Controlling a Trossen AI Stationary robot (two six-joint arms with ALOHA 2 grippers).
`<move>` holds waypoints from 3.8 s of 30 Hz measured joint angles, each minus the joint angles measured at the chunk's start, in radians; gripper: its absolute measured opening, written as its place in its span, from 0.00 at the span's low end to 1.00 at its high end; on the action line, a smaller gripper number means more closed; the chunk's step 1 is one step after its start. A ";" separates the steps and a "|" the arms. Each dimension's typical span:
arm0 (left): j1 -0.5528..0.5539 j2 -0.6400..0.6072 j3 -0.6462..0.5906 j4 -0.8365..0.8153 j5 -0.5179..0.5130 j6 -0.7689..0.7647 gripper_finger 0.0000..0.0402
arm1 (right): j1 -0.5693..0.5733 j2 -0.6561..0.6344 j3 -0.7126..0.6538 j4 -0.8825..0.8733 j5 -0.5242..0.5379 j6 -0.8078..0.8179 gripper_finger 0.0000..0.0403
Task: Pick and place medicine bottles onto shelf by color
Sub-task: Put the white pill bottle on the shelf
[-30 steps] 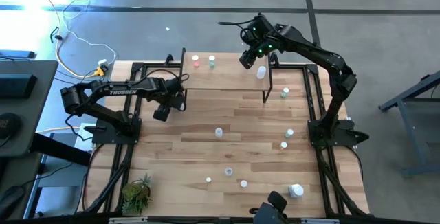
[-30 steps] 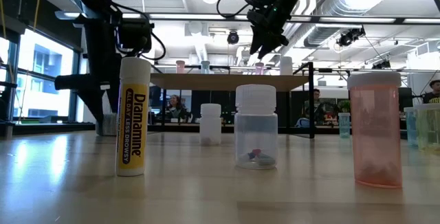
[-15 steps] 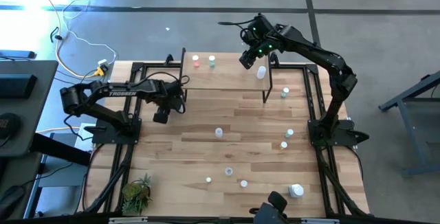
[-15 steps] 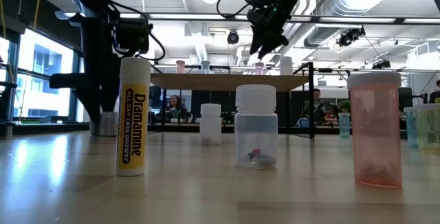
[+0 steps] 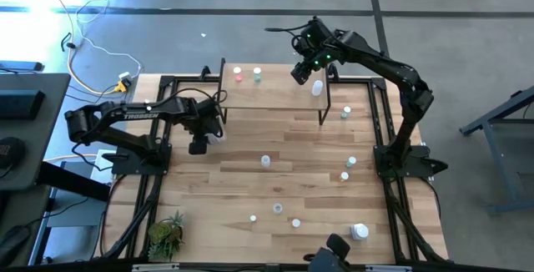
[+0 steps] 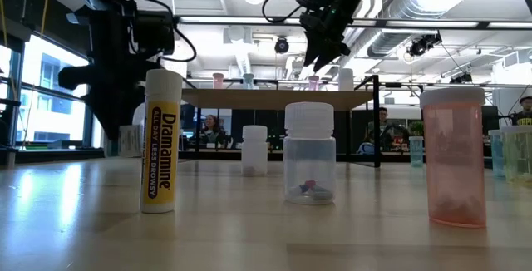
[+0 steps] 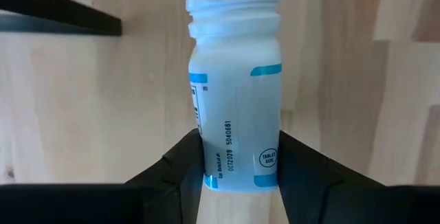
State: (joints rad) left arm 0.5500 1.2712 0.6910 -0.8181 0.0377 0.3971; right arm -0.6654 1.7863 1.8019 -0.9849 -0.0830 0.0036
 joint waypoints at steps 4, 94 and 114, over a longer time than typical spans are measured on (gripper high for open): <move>-0.012 -0.041 0.000 0.002 0.041 -0.021 0.34 | 0.015 -0.006 0.008 -0.019 0.000 0.000 0.50; -0.139 -0.128 0.002 1.286 -0.069 -0.372 0.35 | 0.276 0.008 0.114 0.442 -0.443 -0.094 0.38; -0.139 -0.128 0.002 1.283 -0.081 -0.364 0.55 | 0.278 0.008 0.114 0.434 -0.442 -0.090 0.38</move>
State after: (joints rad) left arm 0.4114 1.1435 0.6933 0.4644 -0.0435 0.0330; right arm -0.3874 1.7943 1.9156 -0.5507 -0.5253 -0.0868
